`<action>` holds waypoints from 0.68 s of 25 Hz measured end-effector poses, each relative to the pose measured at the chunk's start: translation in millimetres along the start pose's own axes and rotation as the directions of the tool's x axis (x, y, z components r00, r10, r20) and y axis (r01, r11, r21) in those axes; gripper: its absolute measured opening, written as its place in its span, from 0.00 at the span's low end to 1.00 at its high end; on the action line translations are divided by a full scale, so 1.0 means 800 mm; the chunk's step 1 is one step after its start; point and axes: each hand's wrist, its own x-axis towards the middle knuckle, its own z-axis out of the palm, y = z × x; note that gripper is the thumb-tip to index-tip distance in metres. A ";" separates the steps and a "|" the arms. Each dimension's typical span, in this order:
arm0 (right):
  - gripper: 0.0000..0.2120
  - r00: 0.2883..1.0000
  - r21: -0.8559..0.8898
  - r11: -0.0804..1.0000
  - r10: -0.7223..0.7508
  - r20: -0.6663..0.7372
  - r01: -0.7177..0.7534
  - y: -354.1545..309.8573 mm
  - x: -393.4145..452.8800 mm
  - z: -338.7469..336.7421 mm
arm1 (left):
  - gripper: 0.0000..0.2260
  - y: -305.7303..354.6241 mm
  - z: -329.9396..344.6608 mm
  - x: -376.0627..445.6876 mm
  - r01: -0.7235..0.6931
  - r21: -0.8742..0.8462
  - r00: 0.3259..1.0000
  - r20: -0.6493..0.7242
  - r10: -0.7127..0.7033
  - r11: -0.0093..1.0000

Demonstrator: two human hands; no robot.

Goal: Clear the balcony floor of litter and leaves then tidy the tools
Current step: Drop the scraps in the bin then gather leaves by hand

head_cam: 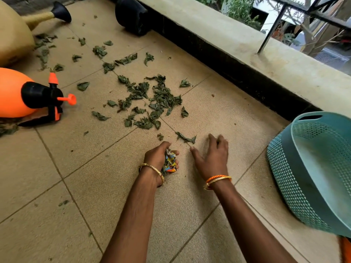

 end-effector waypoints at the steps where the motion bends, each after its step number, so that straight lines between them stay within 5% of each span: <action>1: 0.34 0.999 0.015 0.999 -0.041 -0.007 0.042 -0.012 -0.002 0.011 | 0.11 0.000 -0.004 -0.001 -0.010 0.029 1.000 0.007 0.010 1.000; 7: 0.28 0.945 0.005 0.949 -0.314 0.093 0.315 -0.078 0.006 0.062 | 0.10 0.005 -0.037 -0.003 -0.093 -0.021 0.992 -0.093 0.090 0.995; 11: 0.18 0.827 -0.025 0.842 -0.524 0.204 0.540 -0.085 0.007 0.071 | 0.13 0.015 -0.067 0.008 -0.141 -0.014 0.974 -0.182 0.137 0.990; 17: 0.12 0.710 -0.066 0.711 -0.684 0.168 0.700 -0.068 0.004 0.063 | 0.15 0.015 -0.087 0.014 -0.033 -0.006 0.991 -0.133 0.032 0.999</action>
